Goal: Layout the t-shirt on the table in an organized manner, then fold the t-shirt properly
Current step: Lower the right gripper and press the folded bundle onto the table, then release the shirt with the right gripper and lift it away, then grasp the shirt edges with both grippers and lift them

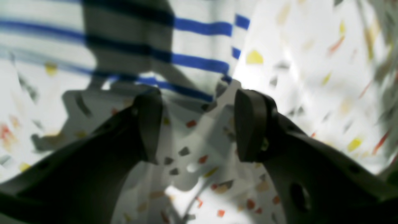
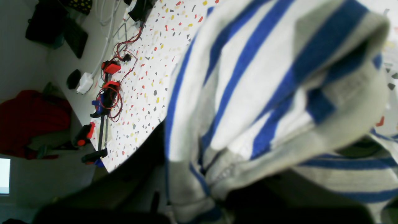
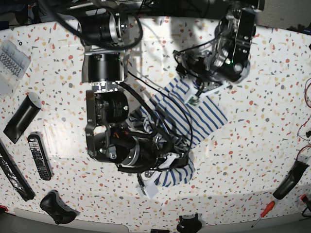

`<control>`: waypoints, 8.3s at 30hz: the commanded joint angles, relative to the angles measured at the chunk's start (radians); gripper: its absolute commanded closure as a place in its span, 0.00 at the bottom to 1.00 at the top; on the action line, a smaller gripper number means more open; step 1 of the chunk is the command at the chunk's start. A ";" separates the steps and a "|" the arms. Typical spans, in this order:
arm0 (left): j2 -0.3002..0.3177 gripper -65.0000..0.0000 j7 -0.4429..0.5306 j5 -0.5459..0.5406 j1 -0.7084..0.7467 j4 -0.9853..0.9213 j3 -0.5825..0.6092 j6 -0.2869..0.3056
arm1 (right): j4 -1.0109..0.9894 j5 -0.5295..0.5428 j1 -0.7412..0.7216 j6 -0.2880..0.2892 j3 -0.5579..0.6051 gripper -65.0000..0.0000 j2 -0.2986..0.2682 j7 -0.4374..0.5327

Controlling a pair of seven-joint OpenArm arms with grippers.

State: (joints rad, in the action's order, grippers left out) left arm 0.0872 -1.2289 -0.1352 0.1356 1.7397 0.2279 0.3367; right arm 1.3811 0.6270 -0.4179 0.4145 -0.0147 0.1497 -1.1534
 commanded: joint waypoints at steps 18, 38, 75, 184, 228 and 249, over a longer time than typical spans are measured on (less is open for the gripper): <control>-0.004 0.48 0.272 0.238 0.097 0.010 0.002 -0.106 | 0.018 0.026 -0.027 0.005 0.032 1.00 0.007 0.019; -0.004 0.48 0.280 0.129 0.094 0.010 0.003 -0.106 | 0.014 -0.079 -0.019 -0.003 0.354 1.00 0.007 0.176; -0.004 0.48 0.258 0.130 0.094 0.010 0.003 -0.105 | 0.156 -0.206 -0.053 0.166 0.296 0.54 0.007 0.021; 0.101 0.48 0.074 0.780 0.177 0.320 0.001 -0.386 | 0.222 0.256 0.384 0.270 0.142 1.00 -0.108 0.021; 0.174 0.48 0.245 0.635 0.174 0.320 0.001 -0.430 | 0.224 0.270 0.532 0.270 0.020 0.60 -0.338 0.028; 0.061 0.48 0.527 0.106 0.087 0.329 0.003 -0.252 | -0.132 -0.270 -0.070 0.270 0.096 0.60 -0.097 0.413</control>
State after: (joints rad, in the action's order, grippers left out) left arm 0.1482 -0.7315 -0.0280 0.2287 2.0483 0.2302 0.0914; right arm 1.2251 0.3344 -0.4587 0.6773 0.0826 0.0479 -0.7628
